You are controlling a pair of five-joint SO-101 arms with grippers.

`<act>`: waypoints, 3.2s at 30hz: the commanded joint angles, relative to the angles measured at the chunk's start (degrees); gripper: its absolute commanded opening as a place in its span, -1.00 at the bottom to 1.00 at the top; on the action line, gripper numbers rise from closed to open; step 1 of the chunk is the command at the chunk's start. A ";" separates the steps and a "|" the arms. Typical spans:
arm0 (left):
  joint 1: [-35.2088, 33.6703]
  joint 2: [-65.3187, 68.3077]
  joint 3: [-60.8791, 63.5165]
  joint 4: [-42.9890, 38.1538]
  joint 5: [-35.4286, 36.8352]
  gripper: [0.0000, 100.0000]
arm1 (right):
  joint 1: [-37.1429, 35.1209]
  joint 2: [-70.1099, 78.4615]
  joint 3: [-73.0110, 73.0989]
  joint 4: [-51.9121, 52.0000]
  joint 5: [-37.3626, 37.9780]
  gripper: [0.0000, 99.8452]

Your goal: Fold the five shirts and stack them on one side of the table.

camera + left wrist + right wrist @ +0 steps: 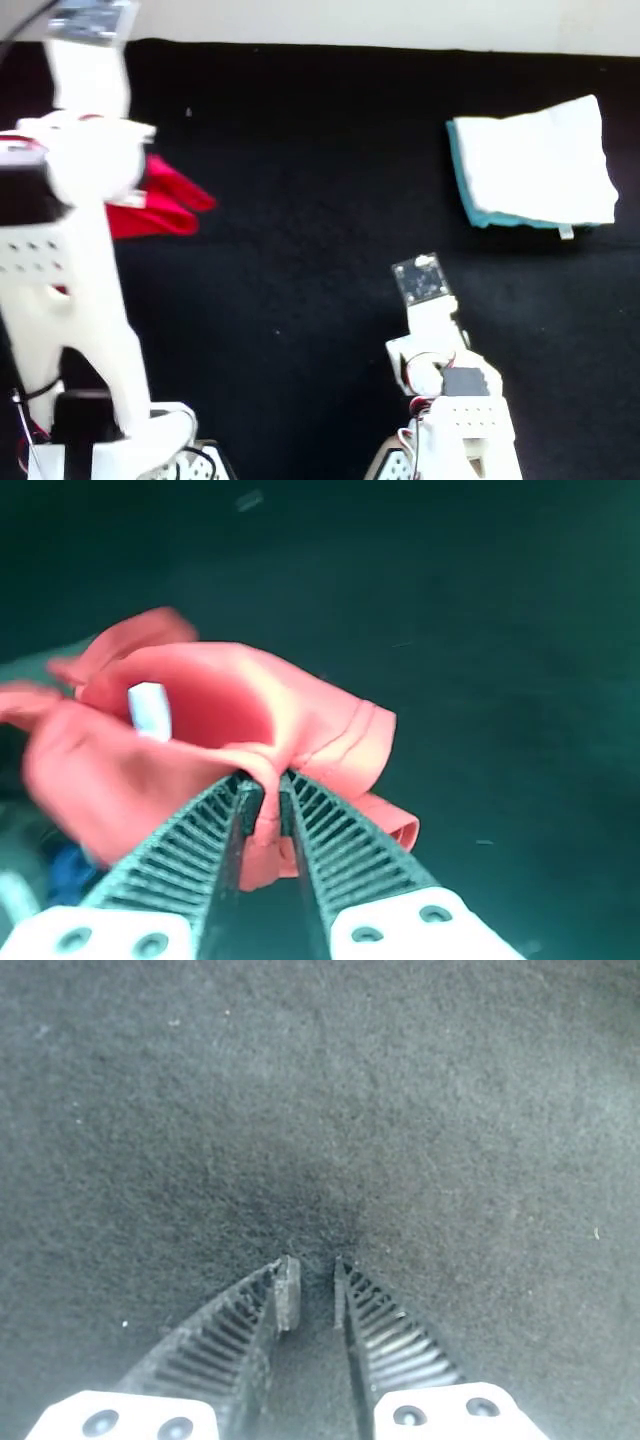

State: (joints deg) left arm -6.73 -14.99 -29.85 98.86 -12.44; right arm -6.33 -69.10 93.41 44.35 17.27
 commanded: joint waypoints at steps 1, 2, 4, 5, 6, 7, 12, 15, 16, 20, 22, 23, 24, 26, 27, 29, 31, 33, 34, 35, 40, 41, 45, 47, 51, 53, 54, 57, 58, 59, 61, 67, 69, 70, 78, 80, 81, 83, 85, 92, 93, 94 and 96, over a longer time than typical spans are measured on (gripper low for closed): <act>11.74 -3.30 -1.89 0.97 1.93 -0.98 | -0.75 -0.48 0.22 -1.54 -0.62 -0.85; 14.02 -3.56 -1.80 1.49 2.02 -0.98 | -0.75 -0.48 0.22 -1.54 -0.62 -0.85; 17.01 -4.09 -1.01 1.93 2.02 -0.98 | -0.75 -0.48 0.22 -1.54 -0.62 -0.85; 17.27 -4.18 -0.13 1.93 2.02 -0.98 | -0.75 -0.48 0.22 -1.54 -0.62 -0.85; 17.27 -4.53 1.10 1.93 2.02 -0.98 | -0.75 -0.48 0.22 -1.54 -0.70 -0.85; 17.27 -4.97 3.21 2.02 2.02 -0.98 | -0.75 -0.48 0.22 -1.54 -0.70 -0.85; 14.11 -8.04 23.34 1.93 1.58 -0.98 | -0.75 -0.48 0.22 -1.54 -0.70 -0.85; 10.77 -8.40 37.58 1.76 1.41 -0.98 | -0.75 -0.48 0.22 -1.54 -0.70 -0.85; 9.27 -8.31 41.80 1.67 1.14 -0.98 | -0.75 -0.48 0.22 -1.54 -0.70 -0.85; 2.24 -8.22 54.46 1.58 -6.33 -0.97 | -0.75 -0.48 0.22 -1.54 -0.70 -0.85; -1.27 -8.22 57.63 1.41 -8.53 -0.97 | -0.75 -0.48 0.22 -1.54 -0.70 -0.85; -3.12 -8.22 58.59 0.70 -8.70 -0.97 | -0.75 -0.48 0.22 -1.54 -0.70 -0.85; -4.70 -8.22 59.21 -0.09 -8.97 -0.97 | -0.75 -0.48 0.22 -1.54 -0.70 -0.85; -7.78 -8.22 60.00 -1.85 -8.97 -0.97 | -0.75 -0.48 0.22 -1.54 -0.70 -0.85; -9.27 -8.22 60.35 -2.90 -8.97 -0.97 | -0.75 -0.48 0.22 -1.54 -0.70 -0.85; -12.18 -8.31 60.62 -4.57 -8.97 -0.98 | -0.75 -0.48 -0.13 -1.54 -0.70 -0.85; -15.25 -8.31 60.53 -5.01 -8.97 -0.98 | -0.48 -0.48 -1.54 -1.10 -0.62 -0.85; -17.80 -8.31 60.53 -4.66 -9.05 -0.98 | -0.75 0.13 -7.69 2.51 -0.62 -0.85; -19.03 -8.31 60.53 -4.57 -9.05 -0.97 | -1.27 0.48 -11.56 4.97 -0.62 -0.85; -20.00 -8.31 60.53 -4.57 -9.14 -0.97 | -2.33 1.45 -16.04 6.99 -0.62 -0.85; -20.97 -8.31 60.53 -4.57 -12.22 -0.97 | -7.96 14.11 -37.05 13.76 -0.62 -0.85; -20.97 -8.22 60.53 -4.57 -12.31 -0.97 | -9.71 17.71 -41.01 14.81 -0.62 -0.85; -21.05 -8.22 60.62 -4.57 -12.31 -0.97 | -14.99 32.31 -57.36 17.19 -0.62 -0.84; -21.05 -8.22 60.62 -4.57 -12.31 -0.97 | -17.10 39.34 -64.92 17.19 -0.62 -0.82; -21.14 -8.31 60.62 -3.69 -12.31 -0.97 | -21.67 53.93 -77.23 17.10 -2.55 -0.63; -21.85 -8.31 60.53 -1.32 -12.31 -0.97 | -23.34 60.88 -83.47 16.84 -5.80 -0.60; -22.37 -8.31 60.53 -0.62 -12.31 -0.97 | -24.04 64.13 -86.81 16.75 -7.03 -0.60; -25.89 -8.31 60.53 -0.44 -12.31 -0.97 | -26.86 74.33 -97.27 16.75 -11.08 -0.60; -27.30 -8.31 60.53 -0.53 -12.31 -0.97 | -27.91 77.58 -100.79 16.75 -12.31 -0.60; -28.62 -8.31 60.53 -0.79 -12.31 -0.97 | -29.05 80.75 -104.22 16.84 -13.54 -0.60; -30.64 -8.31 60.53 -1.58 -12.31 -0.97 | -31.16 86.55 -110.64 17.10 -15.74 -0.60; -34.24 -8.31 60.62 -3.34 -12.13 -0.97 | -37.58 99.12 -124.62 17.10 -20.22 -0.60; -34.51 -8.31 60.62 -3.34 -12.13 -0.97 | -39.87 102.20 -127.43 17.10 -20.40 -0.60; -34.51 -8.31 60.62 -3.34 -12.13 -0.97 | -40.75 103.52 -128.48 17.10 -20.31 -0.60; -34.51 -8.31 60.62 -3.16 -12.22 -0.97 | -44.53 111.43 -132.97 16.75 -20.40 -0.60; -34.51 -8.31 60.62 -2.99 -12.22 -0.97 | -44.70 113.63 -134.81 16.66 -20.40 -0.60; -34.51 -8.31 60.62 -2.99 -12.22 -0.97 | -44.70 114.95 -135.78 16.66 -20.31 -0.60; -34.51 -8.31 60.62 -2.99 -12.22 -0.97 | -44.35 117.58 -138.07 17.01 -20.22 -0.60; -34.51 -8.31 60.62 -2.99 -12.22 -0.97 | -43.74 119.69 -139.65 17.54 -20.13 -0.60; -34.07 -8.31 60.53 -3.34 -12.13 -0.97 | -43.47 123.47 -145.36 24.84 -16.97 -0.96; -34.07 -8.31 60.44 -3.34 -12.13 -0.97 | -43.30 123.47 -145.98 25.63 -15.91 -0.96; -34.07 -8.31 60.26 -3.34 -12.13 -0.97 | -42.77 123.38 -146.68 26.24 -15.47 -0.99; -34.07 -8.31 60.18 -3.34 -12.04 -0.97 | -41.19 123.21 -149.23 27.82 -15.21 -0.99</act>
State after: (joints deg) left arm -40.75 -21.85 30.64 96.04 -24.22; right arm -49.93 54.77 -51.21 69.58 0.84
